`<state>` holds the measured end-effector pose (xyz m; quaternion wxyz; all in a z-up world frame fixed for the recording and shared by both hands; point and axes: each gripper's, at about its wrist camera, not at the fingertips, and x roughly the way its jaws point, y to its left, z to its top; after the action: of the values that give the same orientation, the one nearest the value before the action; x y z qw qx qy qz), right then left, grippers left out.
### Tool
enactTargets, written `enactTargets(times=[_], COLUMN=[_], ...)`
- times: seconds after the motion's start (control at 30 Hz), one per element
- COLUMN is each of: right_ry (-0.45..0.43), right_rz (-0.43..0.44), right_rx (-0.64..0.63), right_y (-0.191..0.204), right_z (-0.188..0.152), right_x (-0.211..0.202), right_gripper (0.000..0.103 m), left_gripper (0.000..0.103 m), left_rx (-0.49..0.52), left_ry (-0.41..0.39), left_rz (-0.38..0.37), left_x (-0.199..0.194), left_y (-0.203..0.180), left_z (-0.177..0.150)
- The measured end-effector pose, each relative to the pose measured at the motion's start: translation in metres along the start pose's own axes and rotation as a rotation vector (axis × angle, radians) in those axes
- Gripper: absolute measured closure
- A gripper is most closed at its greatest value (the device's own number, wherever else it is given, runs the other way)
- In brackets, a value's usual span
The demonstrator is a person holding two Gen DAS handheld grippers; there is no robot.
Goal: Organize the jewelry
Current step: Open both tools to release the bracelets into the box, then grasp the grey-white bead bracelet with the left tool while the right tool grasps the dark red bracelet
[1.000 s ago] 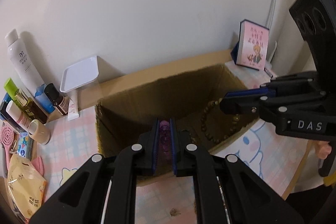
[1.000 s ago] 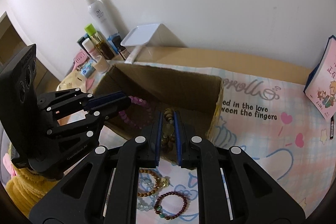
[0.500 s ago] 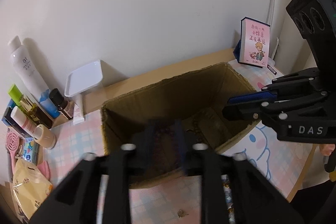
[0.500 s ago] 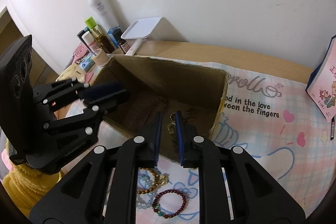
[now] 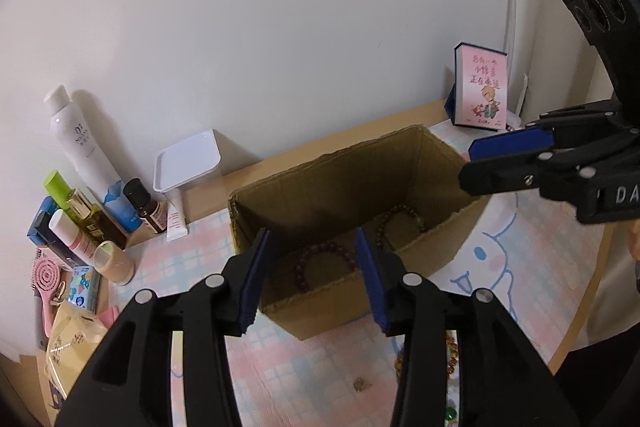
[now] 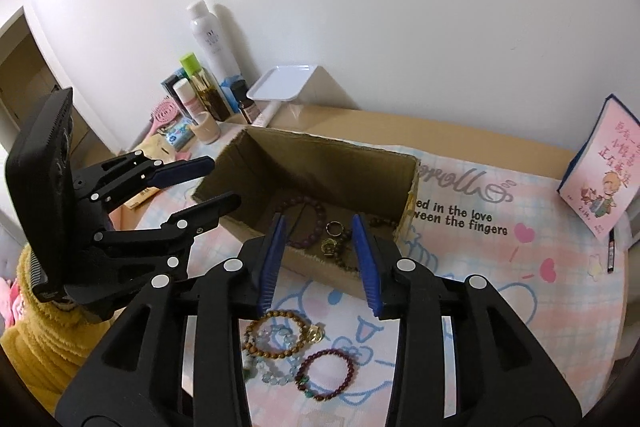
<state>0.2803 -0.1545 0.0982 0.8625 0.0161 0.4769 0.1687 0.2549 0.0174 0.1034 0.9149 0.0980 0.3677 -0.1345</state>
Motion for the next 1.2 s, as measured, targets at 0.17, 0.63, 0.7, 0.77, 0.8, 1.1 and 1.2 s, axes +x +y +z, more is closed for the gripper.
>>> enactTargets(times=[0.17, 0.63, 0.7, 0.77, 0.8, 1.1, 1.2], right_ry=[-0.044, -0.019, 0.004, 0.023, 0.034, 0.135, 0.171], right_rz=[0.012, -0.102, -0.091, -0.073, -0.066, -0.133, -0.145], right_rx=[-0.027, -0.19, -0.149, -0.114, -0.107, -0.131, -0.112], right_y=[0.011, 0.03, 0.024, 0.021, 0.019, 0.012, 0.004], right_z=[-0.023, -0.098, -0.102, -0.105, -0.106, -0.123, -0.128], right_x=[-0.025, -0.027, -0.018, -0.011, -0.009, 0.025, 0.037], right_gripper=[0.047, 0.028, 0.029, 0.03, 0.03, 0.049, 0.055], left_gripper=[0.05, 0.048, 0.048, 0.048, 0.048, 0.048, 0.048], left_rx=[-0.008, 0.037, 0.053, 0.061, 0.057, 0.007, -0.004], left_ry=[-0.037, -0.027, -0.023, -0.009, 0.002, 0.07, 0.076], left_rz=[-0.008, -0.044, -0.028, -0.02, -0.01, -0.044, -0.07], left_x=[-0.021, -0.048, -0.048, -0.047, -0.045, -0.03, -0.029], left_y=[-0.004, -0.048, -0.057, -0.062, -0.064, -0.066, -0.067], left_z=[-0.012, -0.091, -0.105, -0.116, -0.122, -0.148, -0.153])
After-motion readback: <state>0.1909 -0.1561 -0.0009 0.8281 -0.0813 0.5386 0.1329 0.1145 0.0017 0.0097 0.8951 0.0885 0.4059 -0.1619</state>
